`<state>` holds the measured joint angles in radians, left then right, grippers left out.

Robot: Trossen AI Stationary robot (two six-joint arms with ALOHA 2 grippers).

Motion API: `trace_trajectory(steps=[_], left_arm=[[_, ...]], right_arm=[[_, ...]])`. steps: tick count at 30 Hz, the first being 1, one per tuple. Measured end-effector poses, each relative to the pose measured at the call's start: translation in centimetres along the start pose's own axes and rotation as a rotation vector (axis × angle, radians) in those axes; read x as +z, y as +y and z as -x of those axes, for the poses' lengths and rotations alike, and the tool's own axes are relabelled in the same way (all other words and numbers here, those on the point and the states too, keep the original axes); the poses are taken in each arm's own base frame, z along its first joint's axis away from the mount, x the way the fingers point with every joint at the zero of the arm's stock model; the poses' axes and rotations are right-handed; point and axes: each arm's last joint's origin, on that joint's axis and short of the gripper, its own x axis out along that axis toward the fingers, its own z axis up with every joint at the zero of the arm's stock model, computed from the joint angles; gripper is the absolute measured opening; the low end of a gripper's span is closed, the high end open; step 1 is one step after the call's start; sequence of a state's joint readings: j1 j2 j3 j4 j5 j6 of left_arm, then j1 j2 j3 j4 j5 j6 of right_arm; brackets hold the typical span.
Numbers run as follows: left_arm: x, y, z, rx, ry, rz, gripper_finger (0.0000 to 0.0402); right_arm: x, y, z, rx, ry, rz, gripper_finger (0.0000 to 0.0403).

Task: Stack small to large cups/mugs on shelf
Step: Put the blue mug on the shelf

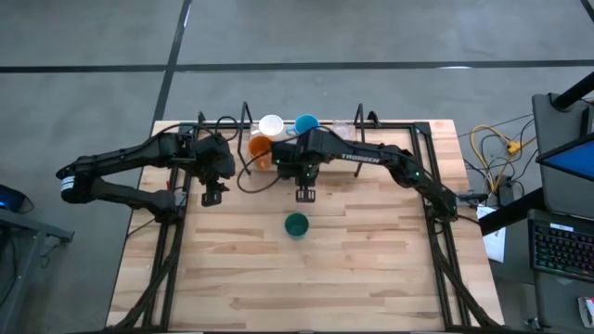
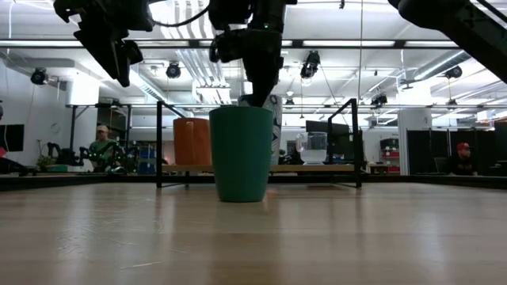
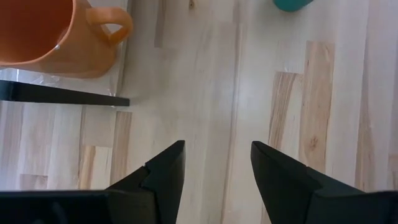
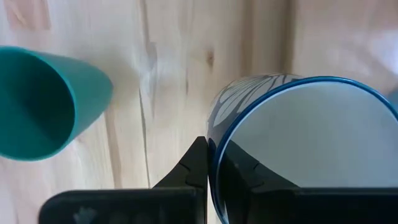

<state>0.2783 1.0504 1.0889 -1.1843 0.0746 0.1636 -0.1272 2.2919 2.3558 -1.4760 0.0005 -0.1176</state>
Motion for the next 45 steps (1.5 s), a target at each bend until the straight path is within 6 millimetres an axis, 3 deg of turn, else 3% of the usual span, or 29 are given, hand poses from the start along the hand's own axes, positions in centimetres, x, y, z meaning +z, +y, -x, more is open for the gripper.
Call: trace_trajectory(steps=[6, 28, 45], left_arm=[[0.1, 0.0, -0.1, 0.0, 0.0, 0.0, 0.0169], [0.5, 0.1, -0.4, 0.003, -0.013, 0.0, 0.0169], [0.5, 0.1, -0.3, 0.003, -0.015, 0.001, 0.0169]], right_arm=[[-0.1, -1.3, 1.1, -0.004, -0.06, -0.041, 0.0012], [-0.5, -7.1, 0.9, -0.006, -0.128, -0.088, 0.0013], [-0.3, -7.1, 0.9, -0.007, -0.148, -0.087, 0.0013]])
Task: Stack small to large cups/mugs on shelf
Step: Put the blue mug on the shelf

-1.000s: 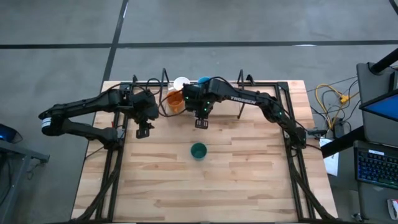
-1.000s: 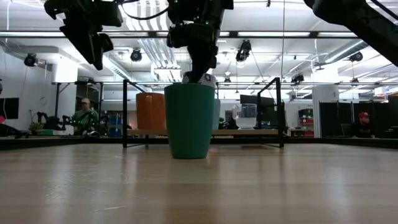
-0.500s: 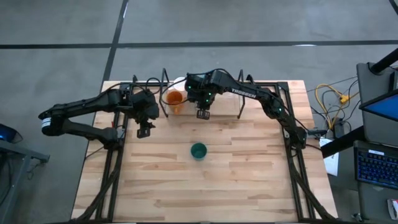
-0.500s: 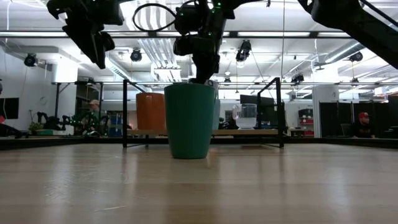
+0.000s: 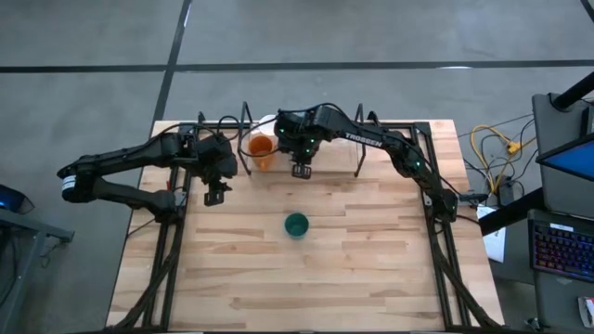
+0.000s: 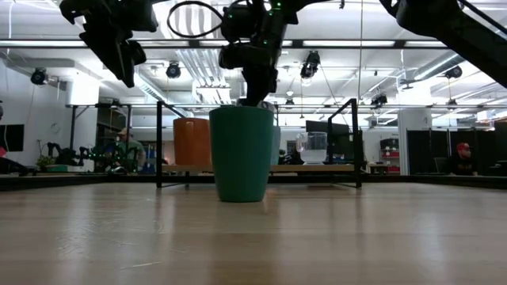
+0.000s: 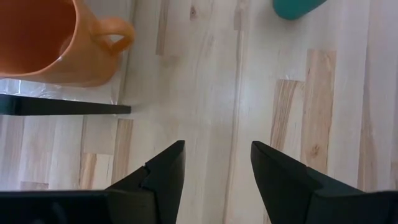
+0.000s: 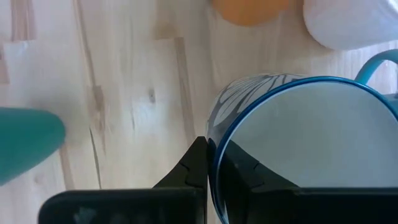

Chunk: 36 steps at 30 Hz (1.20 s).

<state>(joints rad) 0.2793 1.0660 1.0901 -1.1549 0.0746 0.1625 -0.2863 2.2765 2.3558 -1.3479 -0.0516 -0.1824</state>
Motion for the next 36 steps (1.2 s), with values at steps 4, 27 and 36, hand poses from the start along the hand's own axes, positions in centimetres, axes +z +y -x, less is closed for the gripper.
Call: trace_trajectory(steps=[4, 27, 36], left_arm=[[0.0, 0.0, 0.0, 0.0, 0.0, 0.0, 0.0169], [-0.04, -0.03, 0.02, -0.001, 0.004, -0.001, 0.0169], [-0.05, -0.02, 0.0, -0.001, 0.005, 0.0, 0.0169]], right_arm=[[0.21, -0.04, 0.0, -0.004, -0.022, -0.028, 0.0014], [0.55, 0.0, -0.05, 0.003, -0.057, -0.03, 0.0035], [0.62, -0.1, -0.27, -0.002, -0.062, -0.034, 0.0012]])
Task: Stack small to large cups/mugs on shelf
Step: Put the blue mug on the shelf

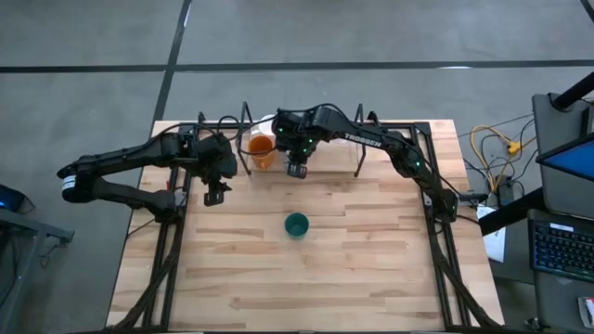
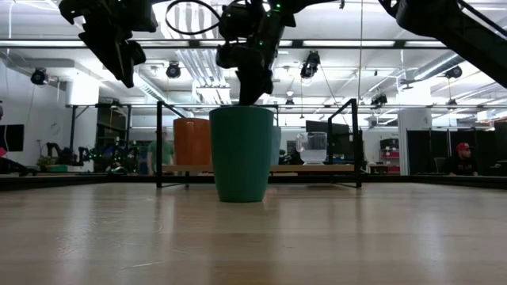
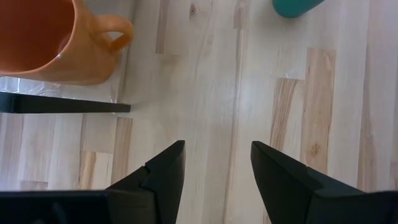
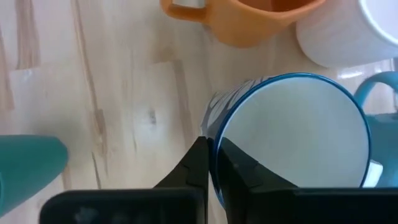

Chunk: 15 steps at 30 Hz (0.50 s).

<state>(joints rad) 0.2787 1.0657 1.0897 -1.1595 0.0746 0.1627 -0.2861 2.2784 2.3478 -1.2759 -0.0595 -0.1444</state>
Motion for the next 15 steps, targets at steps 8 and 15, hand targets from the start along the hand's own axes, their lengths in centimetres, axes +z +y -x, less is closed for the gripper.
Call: trace_trajectory(steps=[8, 15], left_arm=[[-0.01, 0.0, -0.01, 0.0, 0.0, 0.0, 0.0169], [-0.03, 0.01, -0.02, 0.0, 0.001, 0.001, 0.0169]], right_arm=[[0.1, -0.04, -0.33, -0.002, -0.012, -0.052, 0.003], [0.38, -0.06, -0.89, -0.001, -0.03, -0.063, 0.0058]])
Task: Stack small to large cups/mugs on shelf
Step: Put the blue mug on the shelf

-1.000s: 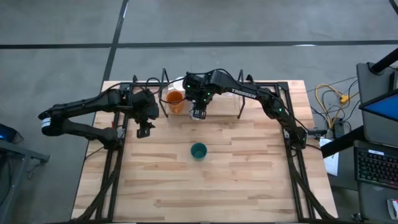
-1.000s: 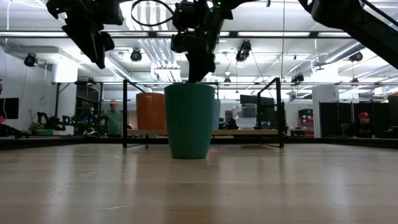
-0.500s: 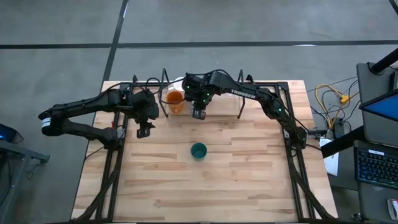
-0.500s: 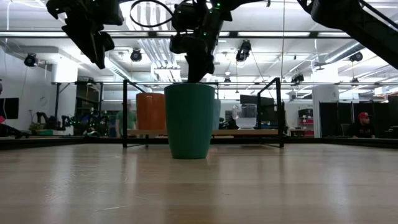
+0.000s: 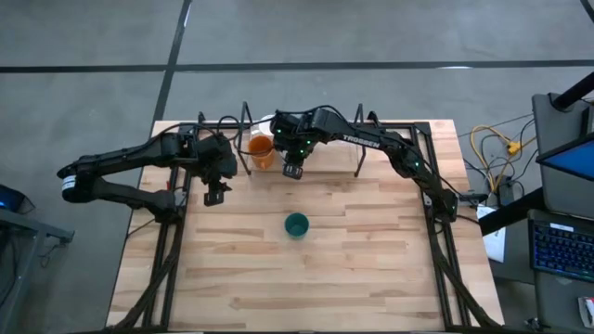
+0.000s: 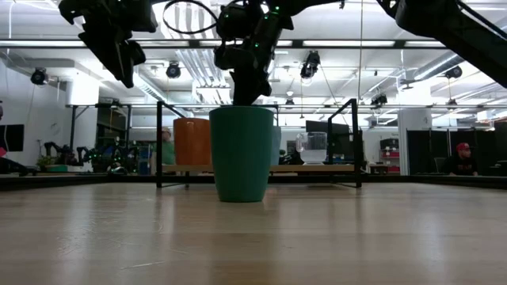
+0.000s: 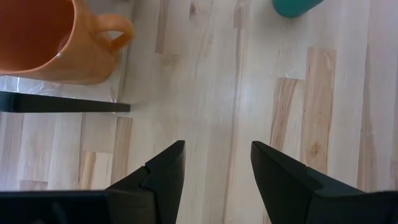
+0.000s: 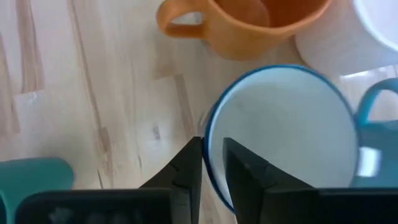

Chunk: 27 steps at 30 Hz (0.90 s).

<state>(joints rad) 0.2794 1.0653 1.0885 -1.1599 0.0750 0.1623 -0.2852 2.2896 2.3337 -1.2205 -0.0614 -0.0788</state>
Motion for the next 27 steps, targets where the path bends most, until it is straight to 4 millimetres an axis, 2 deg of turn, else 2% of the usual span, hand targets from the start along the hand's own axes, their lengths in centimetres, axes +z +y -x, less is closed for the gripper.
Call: trace_trajectory(steps=[5, 11, 18, 27], left_arm=[[0.0, 0.0, 0.0, 0.0, -0.002, 0.0, 0.0169], [-0.1, 0.0, 0.2, 0.002, -0.009, 0.002, 0.0169], [-0.2, -0.1, 0.3, 0.002, -0.012, 0.001, 0.0169], [-0.2, -0.1, 0.3, 0.002, -0.012, 0.0, 0.0169]], right_arm=[[0.0, 0.1, -1.4, 0.0, 0.029, 0.001, 0.0063], [0.0, 0.1, -1.7, -0.008, 0.035, -0.007, 0.0065], [0.3, 0.0, -1.1, -0.036, 0.004, -0.005, 0.0066], [0.6, 0.0, -0.3, -0.039, -0.033, -0.006, 0.0087]])
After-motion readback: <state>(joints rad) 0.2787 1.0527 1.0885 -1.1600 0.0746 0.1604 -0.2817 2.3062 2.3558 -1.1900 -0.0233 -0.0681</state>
